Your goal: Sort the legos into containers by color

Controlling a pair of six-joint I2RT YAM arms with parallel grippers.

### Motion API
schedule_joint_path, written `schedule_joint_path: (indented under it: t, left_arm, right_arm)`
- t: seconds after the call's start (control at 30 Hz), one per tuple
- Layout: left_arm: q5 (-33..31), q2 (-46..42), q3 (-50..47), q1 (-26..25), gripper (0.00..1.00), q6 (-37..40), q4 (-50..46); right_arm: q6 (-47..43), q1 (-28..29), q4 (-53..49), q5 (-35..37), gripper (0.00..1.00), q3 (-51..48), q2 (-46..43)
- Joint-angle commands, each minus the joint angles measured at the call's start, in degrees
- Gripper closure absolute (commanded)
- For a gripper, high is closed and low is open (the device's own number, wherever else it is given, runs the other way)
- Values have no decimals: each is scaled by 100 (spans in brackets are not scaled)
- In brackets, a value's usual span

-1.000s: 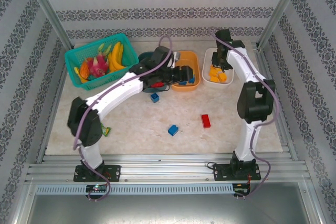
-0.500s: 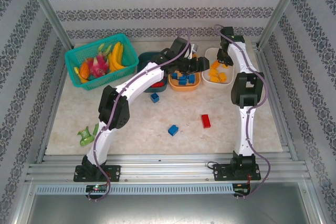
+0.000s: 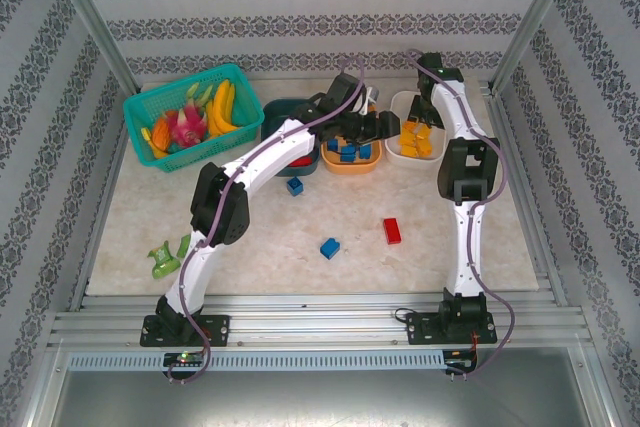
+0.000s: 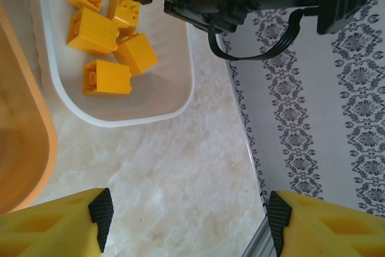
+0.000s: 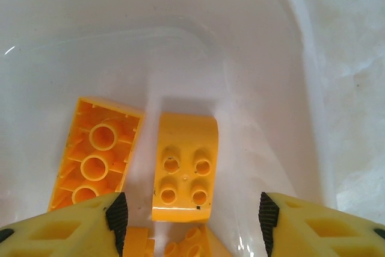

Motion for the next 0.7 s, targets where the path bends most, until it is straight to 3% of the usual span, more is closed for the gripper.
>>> schedule_joint_path:
  t: [0.0,0.17,0.47,0.67]
  left_arm:
    - [-4,-319,149,-216,29,111,-436]
    - [-266,-639,-191,-341,27,74,-964]
    - [-548,-646,-473,-622,26,-1075,-2440]
    - [-645,-388,-553,-1001,27,-1572,-2774]
  right_arm:
    - [116,150,-53,118,38,-16,-611]
    - [315,248,451,73,38,-1202,-1931]
    - [989,356,1206,-1042,36,-5346,-5536]
    - [1184,854,259,-1202,32,-7069,-8093]
